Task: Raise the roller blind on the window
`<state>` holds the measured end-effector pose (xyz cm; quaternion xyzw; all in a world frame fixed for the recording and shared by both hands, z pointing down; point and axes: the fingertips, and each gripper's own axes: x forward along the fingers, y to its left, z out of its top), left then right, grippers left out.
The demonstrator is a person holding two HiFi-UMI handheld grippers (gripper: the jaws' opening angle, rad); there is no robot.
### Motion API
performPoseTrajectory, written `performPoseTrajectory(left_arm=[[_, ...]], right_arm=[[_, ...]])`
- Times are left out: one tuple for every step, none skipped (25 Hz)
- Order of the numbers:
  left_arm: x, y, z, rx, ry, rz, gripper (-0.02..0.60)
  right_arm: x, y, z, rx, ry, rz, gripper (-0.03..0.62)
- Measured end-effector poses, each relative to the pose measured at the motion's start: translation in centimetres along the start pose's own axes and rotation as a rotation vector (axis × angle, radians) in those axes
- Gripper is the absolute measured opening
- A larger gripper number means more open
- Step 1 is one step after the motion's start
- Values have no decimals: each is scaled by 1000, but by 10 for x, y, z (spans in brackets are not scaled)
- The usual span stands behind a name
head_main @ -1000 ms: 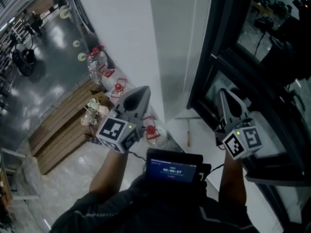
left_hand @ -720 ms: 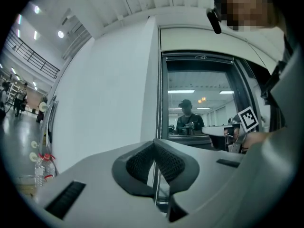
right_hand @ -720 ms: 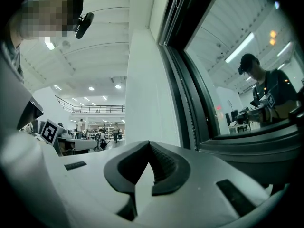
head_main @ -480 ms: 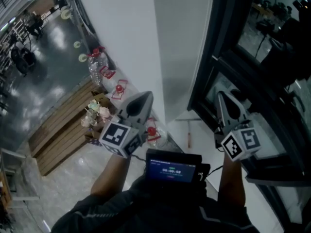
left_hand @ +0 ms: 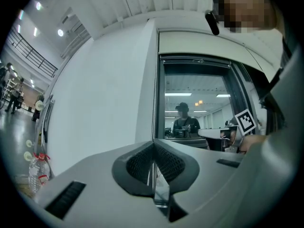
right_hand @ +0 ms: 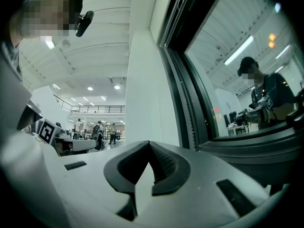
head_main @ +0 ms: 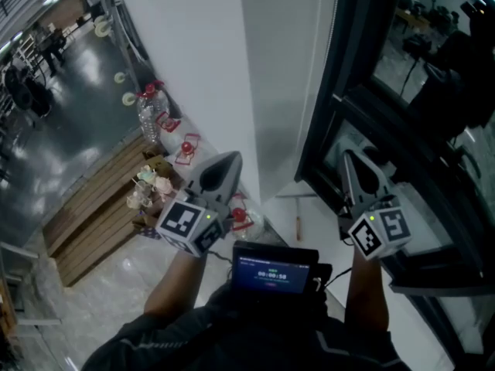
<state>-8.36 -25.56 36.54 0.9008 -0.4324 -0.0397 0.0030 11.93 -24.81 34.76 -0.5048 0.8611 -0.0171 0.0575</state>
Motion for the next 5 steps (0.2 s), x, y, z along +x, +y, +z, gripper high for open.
performPoseTrajectory(left_arm=[[0,-1,0,-1,-2,-1,-3],[0,-1,1,-3,-3,1,-3],[0,-1,0,-6,2,3,-3],[0,-2,-1,-8,9,5,-3],[0,-2,-2,-10,18,7,-3]], right_arm=[[0,0,0,0,1,-3,18],[-1,0,0,-1,2,-6,18],[-1,-1,0,0,3,-8,18],[-2,-1,0,0,3,-10,18],[-2,-2,0,0,3,-12,18]])
